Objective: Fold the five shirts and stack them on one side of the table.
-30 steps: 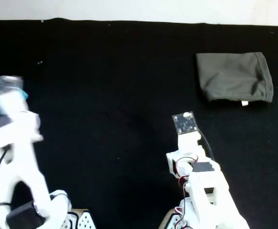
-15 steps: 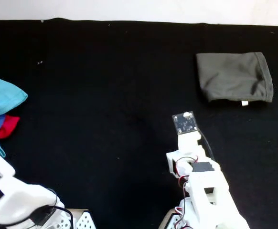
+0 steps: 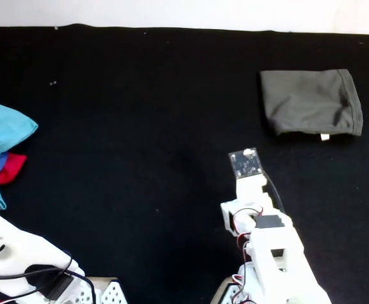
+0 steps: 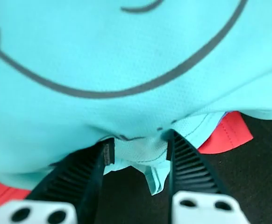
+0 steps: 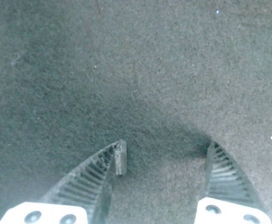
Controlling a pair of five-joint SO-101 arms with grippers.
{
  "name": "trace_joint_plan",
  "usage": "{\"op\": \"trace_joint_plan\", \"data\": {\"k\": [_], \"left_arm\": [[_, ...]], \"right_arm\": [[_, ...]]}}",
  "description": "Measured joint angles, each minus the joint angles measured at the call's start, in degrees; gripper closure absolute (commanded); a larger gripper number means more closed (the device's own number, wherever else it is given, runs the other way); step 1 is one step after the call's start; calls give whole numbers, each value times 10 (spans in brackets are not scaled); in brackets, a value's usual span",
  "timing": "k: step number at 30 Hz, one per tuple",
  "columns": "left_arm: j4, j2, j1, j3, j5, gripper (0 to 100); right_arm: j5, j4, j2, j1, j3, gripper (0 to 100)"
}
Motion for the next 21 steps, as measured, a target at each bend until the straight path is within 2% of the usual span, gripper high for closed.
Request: {"op": "trace_joint_plan", "data": {"k": [2,7,12,16,21], "left_arm": [[0,0,0,-4,1,975],[4,0,4,-8,1,992],[68,1,33,-61,0,992],[141,-29,93,-129,0,992],[227,-106,207,-235,0,992]], "right_arm": [[0,0,0,0,0,735],[0,0,0,0,0,735],[0,0,0,0,0,735],[0,0,0,0,0,735],[0,0,0,0,0,735]]}}
